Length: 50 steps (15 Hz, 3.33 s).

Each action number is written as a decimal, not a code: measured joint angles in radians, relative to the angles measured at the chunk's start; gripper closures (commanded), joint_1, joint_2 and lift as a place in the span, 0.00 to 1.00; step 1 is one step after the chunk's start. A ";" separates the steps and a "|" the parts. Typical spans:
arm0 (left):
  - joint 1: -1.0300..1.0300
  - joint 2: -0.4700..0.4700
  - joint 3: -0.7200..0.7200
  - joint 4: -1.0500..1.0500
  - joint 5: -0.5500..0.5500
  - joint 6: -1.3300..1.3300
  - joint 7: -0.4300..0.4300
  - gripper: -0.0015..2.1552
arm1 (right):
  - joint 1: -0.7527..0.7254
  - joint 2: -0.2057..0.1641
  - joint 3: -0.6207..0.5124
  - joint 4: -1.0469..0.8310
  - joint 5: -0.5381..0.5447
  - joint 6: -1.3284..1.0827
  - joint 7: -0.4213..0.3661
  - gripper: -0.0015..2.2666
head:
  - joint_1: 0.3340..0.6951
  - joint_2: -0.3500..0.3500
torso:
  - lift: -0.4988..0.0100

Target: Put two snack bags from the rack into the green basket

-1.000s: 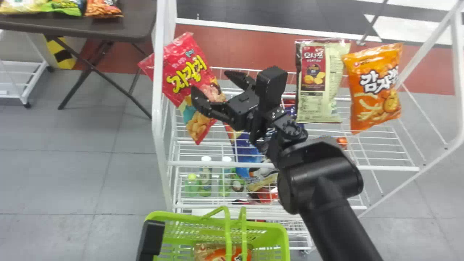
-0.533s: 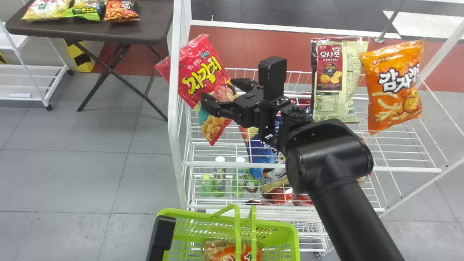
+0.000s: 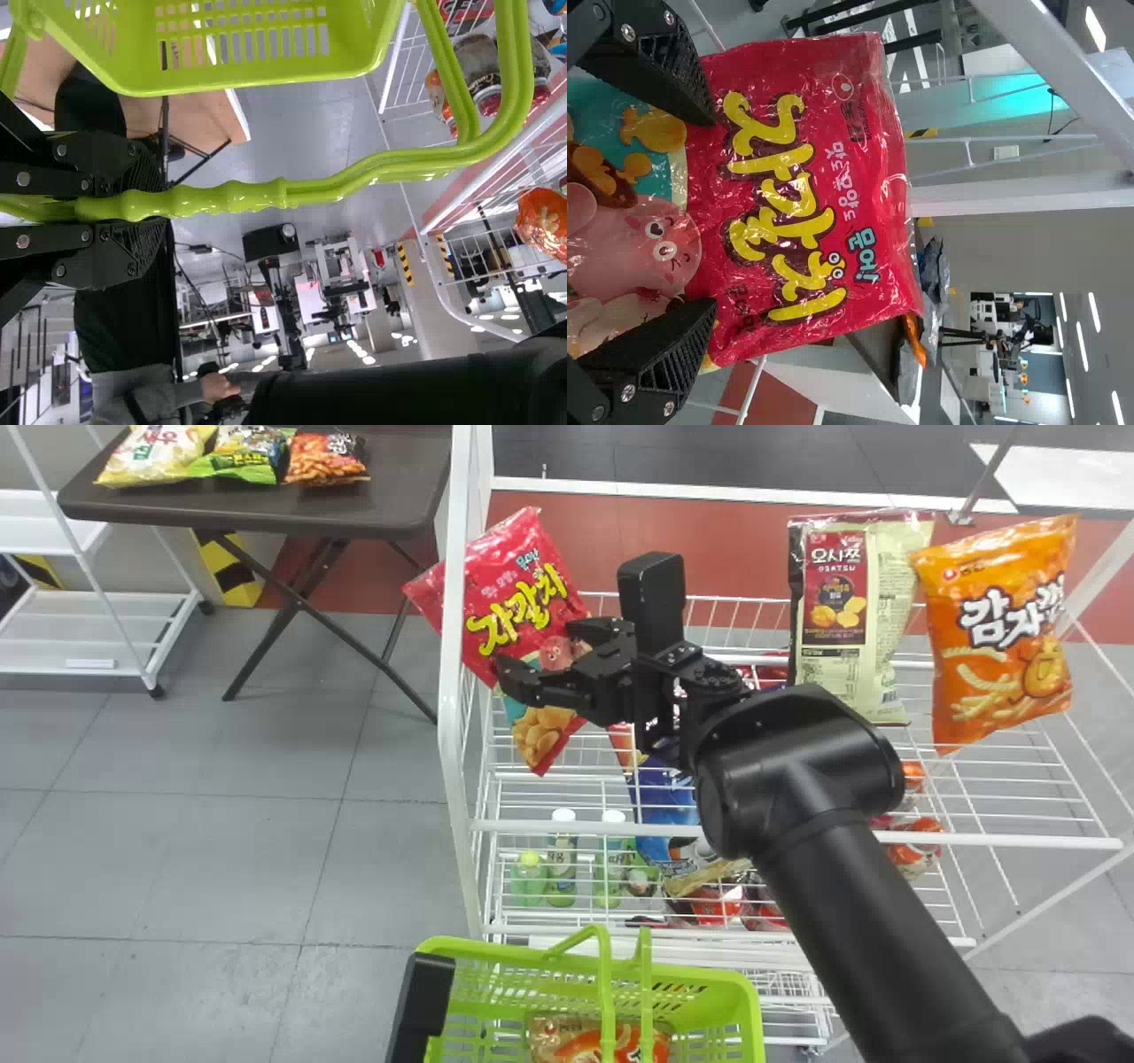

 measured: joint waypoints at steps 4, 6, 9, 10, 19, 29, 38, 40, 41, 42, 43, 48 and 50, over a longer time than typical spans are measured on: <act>0.000 0.000 0.007 0.002 0.001 -0.004 0.000 0.99 | -0.063 0.001 0.019 0.078 0.040 -0.065 0.000 0.63 | 1.00 0.46 | 0.97; -0.001 0.000 0.009 0.007 0.000 -0.008 0.000 0.99 | -0.079 0.001 0.025 0.095 0.043 -0.077 0.000 0.92 | 1.00 0.46 | 0.97; -0.005 -0.001 0.014 0.021 0.000 -0.021 0.000 0.99 | -0.109 0.001 0.013 0.153 0.032 -0.097 0.000 0.99 | 1.00 0.45 | 0.97; -0.008 -0.002 0.014 0.025 0.000 -0.023 0.000 0.99 | -0.108 0.001 0.006 0.159 0.031 -0.117 0.000 0.99 | 1.00 0.45 | 0.97; -0.017 0.000 0.016 0.014 0.001 -0.015 0.010 0.99 | 0.182 -0.039 -0.084 -0.235 0.003 -0.082 -0.005 0.99 | 1.00 0.38 | 0.97; -0.047 -0.003 -0.006 0.004 0.008 0.002 0.071 0.99 | 0.689 -0.159 -0.395 -0.987 -0.211 0.335 0.042 0.99 | 1.00 0.03 | 0.97; -0.017 -0.013 0.011 -0.015 0.030 -0.020 0.080 0.99 | 0.904 -0.176 -0.547 -1.317 -0.258 1.162 0.022 0.99 | 1.00 0.00 | 0.97; -0.014 -0.017 0.009 -0.017 0.031 -0.026 0.075 0.99 | 0.935 -0.185 -0.539 -1.306 -0.282 1.232 0.006 0.99 | 1.00 0.00 | 0.97; -0.013 -0.021 0.008 -0.017 0.031 -0.032 0.072 0.99 | 0.947 -0.186 -0.532 -1.284 -0.298 1.240 0.005 0.99 | 1.00 0.00 | 0.97; -0.011 -0.023 0.005 -0.018 0.030 -0.035 0.072 0.99 | 0.951 -0.186 -0.523 -1.260 -0.313 1.238 0.006 0.99 | 1.00 0.00 | 0.97; -0.010 -0.024 0.002 -0.020 0.030 -0.037 0.072 0.99 | 0.951 -0.185 -0.506 -1.230 -0.325 1.217 0.005 0.99 | 1.00 0.00 | 0.97; 0.011 -0.024 -0.010 -0.043 0.022 -0.038 0.073 0.99 | 0.896 -0.165 -0.370 -1.054 -0.296 0.980 -0.022 0.99 | 1.00 0.00 | 0.97; 0.016 -0.024 -0.014 -0.052 0.021 -0.038 0.073 0.99 | 0.873 -0.164 -0.337 -0.968 -0.279 0.911 -0.032 0.99 | 1.00 0.00 | 0.97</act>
